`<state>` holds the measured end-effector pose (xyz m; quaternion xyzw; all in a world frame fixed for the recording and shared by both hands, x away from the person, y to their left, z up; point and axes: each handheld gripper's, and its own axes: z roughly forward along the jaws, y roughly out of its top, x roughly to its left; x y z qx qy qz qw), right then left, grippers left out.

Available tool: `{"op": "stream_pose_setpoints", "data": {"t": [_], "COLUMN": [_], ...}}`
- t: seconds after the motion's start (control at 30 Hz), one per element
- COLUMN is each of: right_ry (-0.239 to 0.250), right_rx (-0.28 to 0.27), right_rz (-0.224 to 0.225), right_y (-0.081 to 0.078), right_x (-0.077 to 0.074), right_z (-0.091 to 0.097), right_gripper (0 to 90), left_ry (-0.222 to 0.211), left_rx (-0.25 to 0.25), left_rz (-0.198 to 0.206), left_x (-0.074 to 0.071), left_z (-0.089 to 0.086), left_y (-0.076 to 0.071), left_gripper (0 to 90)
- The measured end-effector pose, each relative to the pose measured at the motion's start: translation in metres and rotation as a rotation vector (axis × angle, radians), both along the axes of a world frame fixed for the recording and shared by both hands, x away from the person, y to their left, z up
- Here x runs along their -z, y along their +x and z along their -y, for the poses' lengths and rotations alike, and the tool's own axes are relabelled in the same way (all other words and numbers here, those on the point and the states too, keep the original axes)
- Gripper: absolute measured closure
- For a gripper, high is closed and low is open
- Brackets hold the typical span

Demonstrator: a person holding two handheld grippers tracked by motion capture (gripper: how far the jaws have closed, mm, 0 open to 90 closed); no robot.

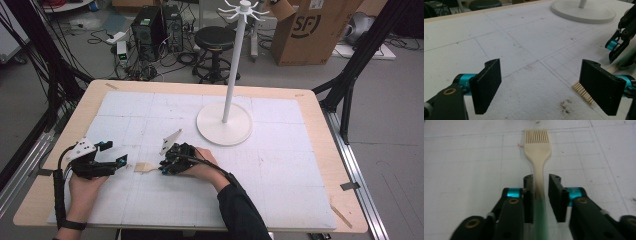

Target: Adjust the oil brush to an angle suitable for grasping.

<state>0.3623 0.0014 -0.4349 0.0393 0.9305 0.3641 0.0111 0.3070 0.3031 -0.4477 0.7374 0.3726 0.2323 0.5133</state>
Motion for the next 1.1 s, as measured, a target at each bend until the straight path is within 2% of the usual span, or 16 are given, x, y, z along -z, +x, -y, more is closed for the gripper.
{"op": "stream_pose_setpoints", "data": {"t": [0.03,0.07,0.1,0.2,0.27,0.4,0.53,0.6,0.7,0.83,0.93,1.1], "right_ry": [0.003,0.002,0.014,0.077,0.11,0.159,0.225,0.267,0.328,0.391,0.421,0.434], "right_rx": [0.0,0.0,0.006,0.05,0.087,0.196,0.338,0.411,0.529,0.669,0.748,0.871], "right_rz": [-0.008,-0.017,-0.008,0.009,0.013,0.053,0.085,0.104,0.1,0.112,0.128,0.145], "right_y": [0.0,0.0,-0.001,-0.002,-0.004,-0.007,-0.014,-0.017,-0.025,-0.039,-0.048,-0.054], "right_x": [-0.002,-0.005,-0.009,-0.023,-0.032,-0.044,-0.049,-0.047,-0.042,-0.03,-0.02,-0.006], "right_z": [0.002,0.005,0.009,0.028,0.047,0.092,0.147,0.176,0.216,0.259,0.284,0.312], "right_gripper": [66.2,65.3,63.4,53.5,50.1,42.2,34.8,30.6,27.7,26.0,24.2,20.8], "left_ry": [-0.001,-0.002,-0.002,0.003,0.002,0.003,0.003,0.003,-0.001,-0.004,-0.01,-0.01], "left_rx": [0.0,0.0,0.0,0.001,0.001,0.001,0.0,0.001,0.0,0.001,-0.003,-0.003], "left_rz": [0.0,0.001,0.001,0.001,0.0,0.0,-0.001,-0.001,0.0,-0.003,-0.004,-0.005], "left_x": [0.0,0.0,0.0,0.0,0.0,0.0,0.0,0.0,0.0,0.0,0.0,0.0], "left_z": [0.0,0.0,0.0,0.0,0.001,0.001,0.0,0.0,0.0,-0.001,-0.001,-0.001], "left_y": [0.0,0.0,0.0,0.0,0.0,0.0,0.0,0.0,0.0,0.0,0.001,0.001], "left_gripper": [18.5,18.6,18.5,18.4,18.3,18.3,18.3,18.3,18.3,18.3,18.3,18.3]}}
